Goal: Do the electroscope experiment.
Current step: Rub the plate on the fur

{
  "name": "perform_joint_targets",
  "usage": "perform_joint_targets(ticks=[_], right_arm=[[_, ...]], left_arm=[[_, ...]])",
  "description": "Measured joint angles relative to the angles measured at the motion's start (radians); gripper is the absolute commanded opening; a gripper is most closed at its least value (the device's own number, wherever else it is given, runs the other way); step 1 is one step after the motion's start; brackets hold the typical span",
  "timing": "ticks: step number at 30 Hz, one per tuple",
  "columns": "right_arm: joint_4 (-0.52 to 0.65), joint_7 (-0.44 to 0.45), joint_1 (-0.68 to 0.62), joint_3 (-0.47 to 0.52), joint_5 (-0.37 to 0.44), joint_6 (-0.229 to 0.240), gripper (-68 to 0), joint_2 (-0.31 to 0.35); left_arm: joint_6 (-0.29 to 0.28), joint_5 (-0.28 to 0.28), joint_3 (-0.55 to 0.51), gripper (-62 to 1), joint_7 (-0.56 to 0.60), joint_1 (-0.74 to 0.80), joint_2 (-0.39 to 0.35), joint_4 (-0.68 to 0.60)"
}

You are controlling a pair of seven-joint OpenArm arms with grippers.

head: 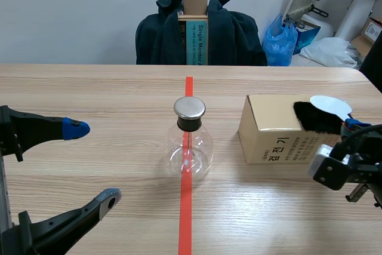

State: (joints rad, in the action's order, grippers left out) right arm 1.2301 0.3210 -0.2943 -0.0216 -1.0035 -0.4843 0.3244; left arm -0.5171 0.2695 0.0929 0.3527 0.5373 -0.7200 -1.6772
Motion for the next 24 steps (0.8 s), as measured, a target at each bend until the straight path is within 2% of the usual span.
perform_joint_targets(ticks=[7,16,21,23,24], right_arm=[[0.000,0.001,0.000,0.000,0.000,0.077,-66.7,0.000],[0.000,0.016,-0.021,0.000,0.000,0.073,-66.7,0.000],[0.000,0.170,-0.058,0.000,0.000,0.069,-66.7,0.002],[0.000,0.153,-0.067,0.000,0.000,0.063,-66.7,0.002],[0.000,0.093,-0.067,0.000,-0.003,0.060,-66.7,0.002]], left_arm=[[0.000,0.000,0.000,1.4,0.000,0.000,0.000,0.000],[0.000,0.000,0.000,1.4,0.000,0.000,0.000,0.000],[0.000,0.000,0.000,1.4,0.000,0.000,0.000,0.000],[0.000,0.000,0.000,1.4,0.000,0.000,0.000,0.000],[0.000,0.000,0.000,1.4,0.000,0.000,0.000,0.000]])
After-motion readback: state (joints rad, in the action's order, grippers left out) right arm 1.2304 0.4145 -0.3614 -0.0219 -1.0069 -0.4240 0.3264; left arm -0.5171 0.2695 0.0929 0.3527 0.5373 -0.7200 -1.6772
